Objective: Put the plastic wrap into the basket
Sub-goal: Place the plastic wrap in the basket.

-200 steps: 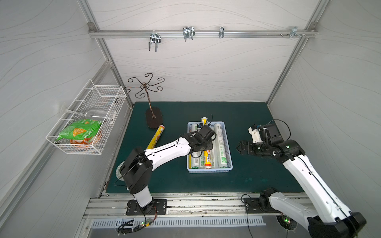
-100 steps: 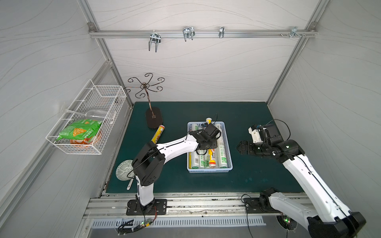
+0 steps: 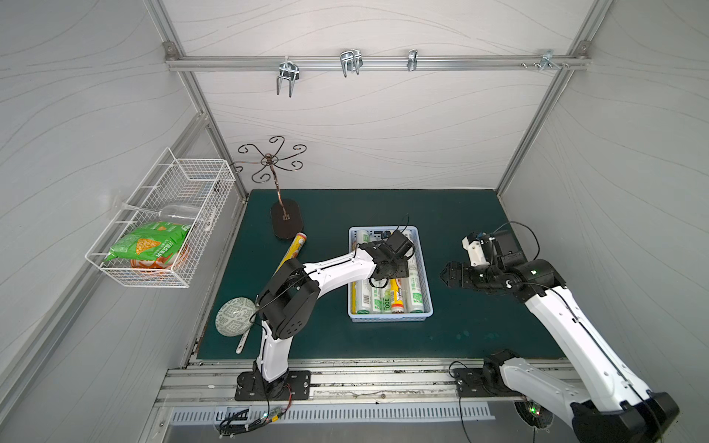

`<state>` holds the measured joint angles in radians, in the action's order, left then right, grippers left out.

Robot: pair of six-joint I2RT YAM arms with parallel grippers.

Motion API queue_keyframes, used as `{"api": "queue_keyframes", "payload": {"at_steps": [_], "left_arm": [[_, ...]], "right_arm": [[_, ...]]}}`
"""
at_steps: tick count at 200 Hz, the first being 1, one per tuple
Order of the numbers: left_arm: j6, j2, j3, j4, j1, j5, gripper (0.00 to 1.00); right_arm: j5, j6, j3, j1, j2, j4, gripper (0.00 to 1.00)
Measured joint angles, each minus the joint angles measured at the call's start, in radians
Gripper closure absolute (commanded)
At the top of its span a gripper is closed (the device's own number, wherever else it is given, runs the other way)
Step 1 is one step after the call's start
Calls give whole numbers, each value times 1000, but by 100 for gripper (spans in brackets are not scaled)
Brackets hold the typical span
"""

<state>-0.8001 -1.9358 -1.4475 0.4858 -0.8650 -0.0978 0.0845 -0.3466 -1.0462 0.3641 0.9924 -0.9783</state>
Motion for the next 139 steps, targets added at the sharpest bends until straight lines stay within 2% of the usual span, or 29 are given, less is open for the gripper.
{"api": "queue_keyframes", "payload": {"at_steps": [38,66,96,139], "left_arm": [[40,35,0,62,0,-51,19],[98,111,0,118,0,-133,13],[187,195,-5,192,0,-285,2],[295,297,45,269,35,-486,1]], "right_arm": [[-1,0,0,0,3,0,1],[7,3,6,-2,3,0,1],[13,3,23,-3,1,1,1],[20,3,28,-3,-10,0,1]]}}
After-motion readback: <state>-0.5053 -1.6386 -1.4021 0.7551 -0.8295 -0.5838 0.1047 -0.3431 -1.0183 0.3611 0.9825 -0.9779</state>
